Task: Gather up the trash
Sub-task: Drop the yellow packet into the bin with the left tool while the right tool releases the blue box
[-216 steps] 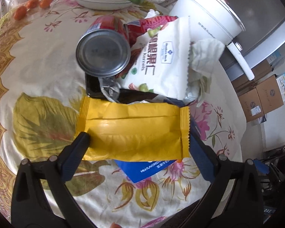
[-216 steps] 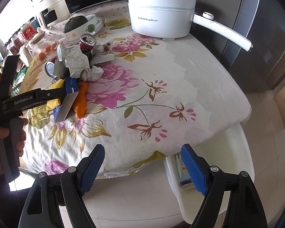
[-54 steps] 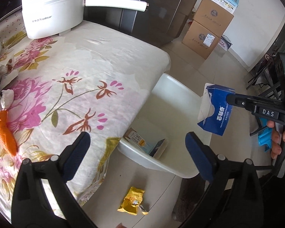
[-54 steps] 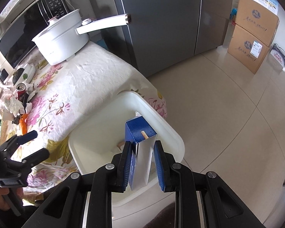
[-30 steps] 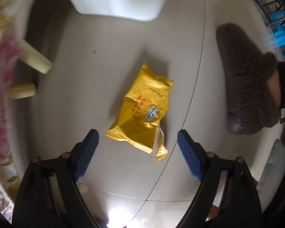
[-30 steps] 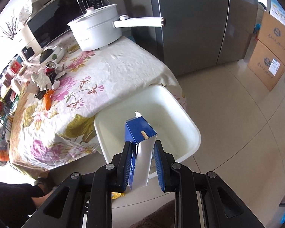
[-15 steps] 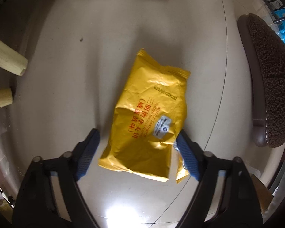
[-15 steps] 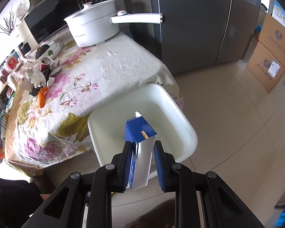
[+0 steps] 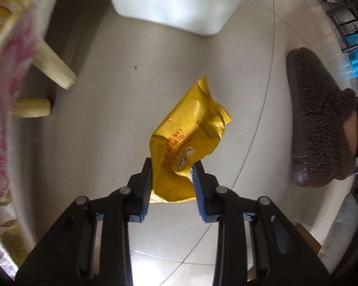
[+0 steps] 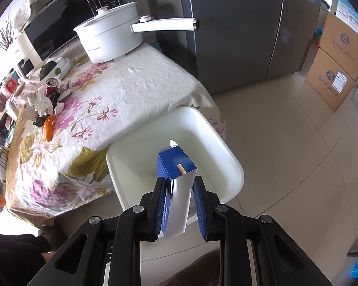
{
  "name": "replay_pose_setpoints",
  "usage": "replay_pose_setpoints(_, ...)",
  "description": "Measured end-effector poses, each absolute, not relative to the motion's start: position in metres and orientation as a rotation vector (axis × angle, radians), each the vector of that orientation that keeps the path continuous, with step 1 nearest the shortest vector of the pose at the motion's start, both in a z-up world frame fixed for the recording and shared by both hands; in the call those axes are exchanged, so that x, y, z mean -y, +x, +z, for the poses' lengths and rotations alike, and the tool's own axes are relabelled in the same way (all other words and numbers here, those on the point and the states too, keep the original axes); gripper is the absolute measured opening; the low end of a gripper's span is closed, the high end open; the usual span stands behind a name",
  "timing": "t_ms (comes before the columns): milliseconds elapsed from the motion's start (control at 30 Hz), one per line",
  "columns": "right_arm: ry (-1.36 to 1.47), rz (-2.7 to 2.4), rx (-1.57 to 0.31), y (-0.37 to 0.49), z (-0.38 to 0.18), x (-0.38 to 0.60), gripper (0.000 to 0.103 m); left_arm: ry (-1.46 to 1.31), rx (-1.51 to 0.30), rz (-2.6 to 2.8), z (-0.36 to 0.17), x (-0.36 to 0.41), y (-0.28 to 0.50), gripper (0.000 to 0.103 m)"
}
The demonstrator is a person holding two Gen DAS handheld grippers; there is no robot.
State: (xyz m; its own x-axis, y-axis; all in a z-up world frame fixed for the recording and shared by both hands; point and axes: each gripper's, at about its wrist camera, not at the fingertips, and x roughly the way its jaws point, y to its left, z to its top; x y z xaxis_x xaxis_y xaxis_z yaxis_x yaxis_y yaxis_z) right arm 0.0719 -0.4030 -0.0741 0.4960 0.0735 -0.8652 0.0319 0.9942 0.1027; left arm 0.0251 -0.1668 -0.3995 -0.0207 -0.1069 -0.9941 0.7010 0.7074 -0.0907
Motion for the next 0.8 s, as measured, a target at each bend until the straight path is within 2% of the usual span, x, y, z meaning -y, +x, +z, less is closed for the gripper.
replay_pose_setpoints(133, 0.121, 0.032, -1.036, 0.068, -0.069, 0.401, 0.024, 0.507, -1.417, -0.690, -0.358, 0.165, 0.027, 0.032)
replay_pose_setpoints(333, 0.119, 0.033, -1.022, 0.064, -0.066, 0.399, 0.024, 0.512, -1.259, -0.772, -0.268, 0.158, 0.027, 0.032)
replay_pose_setpoints(533, 0.125, -0.004, -1.035, 0.069, -0.071, 0.406, 0.025, 0.366, -1.113, -0.779, -0.184, 0.179, 0.045, 0.032)
replay_pose_setpoints(700, 0.156, -0.034, -1.040, 0.074, -0.074, 0.419, 0.025, 0.242, -1.058, -0.745, -0.152, 0.199, 0.077, 0.032)
replay_pose_setpoints(800, 0.167, -0.056, -1.038, 0.075, -0.074, 0.428, 0.025, 0.174, -1.063, -0.725, -0.158, 0.211, 0.091, 0.032)
